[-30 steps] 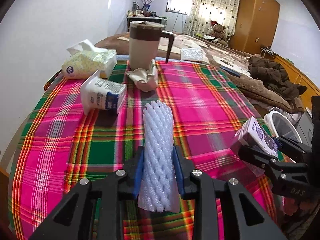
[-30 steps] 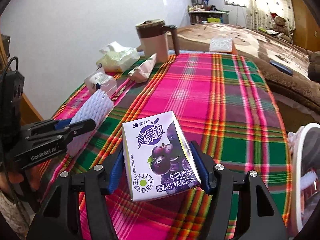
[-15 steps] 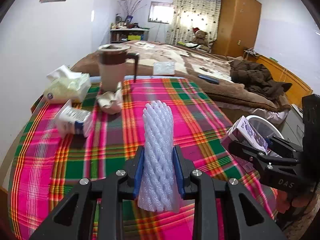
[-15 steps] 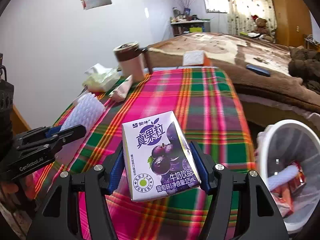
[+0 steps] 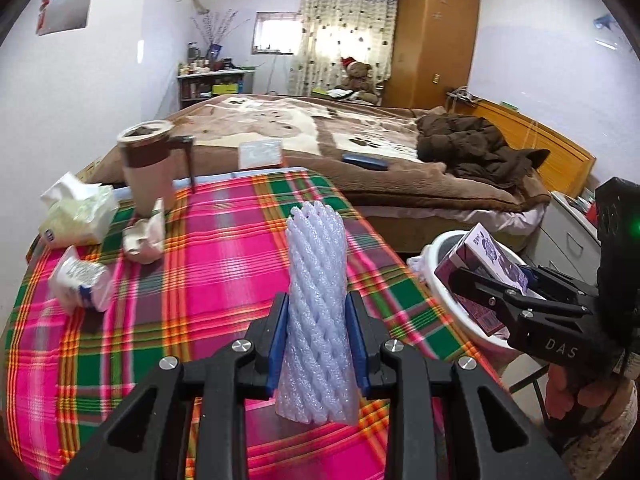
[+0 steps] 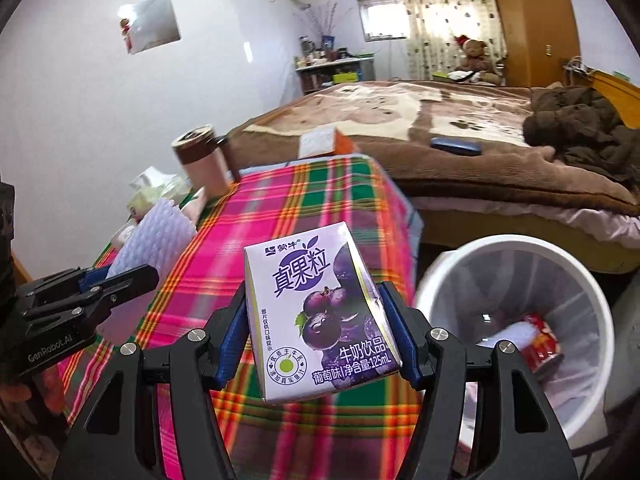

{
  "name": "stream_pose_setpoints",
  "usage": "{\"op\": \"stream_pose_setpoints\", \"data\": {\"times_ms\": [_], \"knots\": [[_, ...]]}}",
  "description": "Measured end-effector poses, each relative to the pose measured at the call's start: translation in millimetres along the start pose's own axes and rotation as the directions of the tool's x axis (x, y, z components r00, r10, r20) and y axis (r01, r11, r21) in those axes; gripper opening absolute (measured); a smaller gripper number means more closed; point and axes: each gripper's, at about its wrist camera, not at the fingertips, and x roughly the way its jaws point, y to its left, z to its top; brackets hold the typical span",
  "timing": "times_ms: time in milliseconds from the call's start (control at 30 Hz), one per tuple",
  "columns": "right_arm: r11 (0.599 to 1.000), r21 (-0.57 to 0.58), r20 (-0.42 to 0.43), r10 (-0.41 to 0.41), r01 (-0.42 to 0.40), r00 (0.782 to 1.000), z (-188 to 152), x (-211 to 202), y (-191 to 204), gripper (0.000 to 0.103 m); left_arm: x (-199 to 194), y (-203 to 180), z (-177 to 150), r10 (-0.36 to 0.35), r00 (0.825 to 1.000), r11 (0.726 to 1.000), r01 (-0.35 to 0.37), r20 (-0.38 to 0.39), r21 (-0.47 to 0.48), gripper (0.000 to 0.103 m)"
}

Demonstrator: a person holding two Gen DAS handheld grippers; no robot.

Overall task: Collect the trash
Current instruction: 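Carry the foam sleeve and grape carton over the white bin with both tools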

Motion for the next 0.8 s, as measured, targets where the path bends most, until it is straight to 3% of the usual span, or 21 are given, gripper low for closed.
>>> {"op": "stream_pose_setpoints", "data": {"times_ms": [400,800], "knots": [[0.986,0.091,0.02,-0.139,0.137,0.99,1,-21,-57,0.063,23,-67,17,-0.111,0.994,0.991,0.112,-0.01,0.073,0.03],[0.948,0.169,-0.017,-0.269,0.268,0.963,-1,-26,-108,0.063,63,-122,23,-0.205,0.975,0.973,0.212,-0.079,0.092,0.03]]}}
